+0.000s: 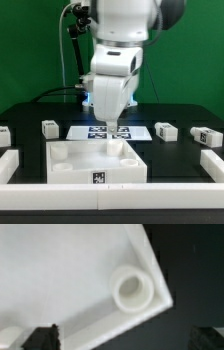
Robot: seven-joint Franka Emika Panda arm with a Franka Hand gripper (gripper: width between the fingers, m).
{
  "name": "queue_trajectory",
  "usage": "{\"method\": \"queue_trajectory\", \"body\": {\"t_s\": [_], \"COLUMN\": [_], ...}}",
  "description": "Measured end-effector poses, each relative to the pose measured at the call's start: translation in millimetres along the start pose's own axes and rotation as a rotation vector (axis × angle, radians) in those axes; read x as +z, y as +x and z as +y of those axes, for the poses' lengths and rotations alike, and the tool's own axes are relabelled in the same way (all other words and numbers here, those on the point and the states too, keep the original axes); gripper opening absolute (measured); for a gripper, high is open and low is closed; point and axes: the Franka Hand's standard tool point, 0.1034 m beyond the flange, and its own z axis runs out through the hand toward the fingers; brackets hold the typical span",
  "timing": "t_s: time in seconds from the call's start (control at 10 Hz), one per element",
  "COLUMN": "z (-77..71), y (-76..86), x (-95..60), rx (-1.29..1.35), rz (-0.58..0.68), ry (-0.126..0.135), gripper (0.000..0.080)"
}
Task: Assemble square table
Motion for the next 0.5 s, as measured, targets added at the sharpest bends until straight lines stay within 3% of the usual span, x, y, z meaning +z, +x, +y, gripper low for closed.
{"method": "queue_trajectory", "body": {"t_s": [0.1, 0.5], "z": [-0.7, -3.2], "y": [-13.3, -16.5], "x": [1.7, 4.9], "rx": [-0.118, -0.333], "rz": [0.004, 0.006], "ry": [0.003, 0.015], "gripper": [0.0650, 0.0650]}}
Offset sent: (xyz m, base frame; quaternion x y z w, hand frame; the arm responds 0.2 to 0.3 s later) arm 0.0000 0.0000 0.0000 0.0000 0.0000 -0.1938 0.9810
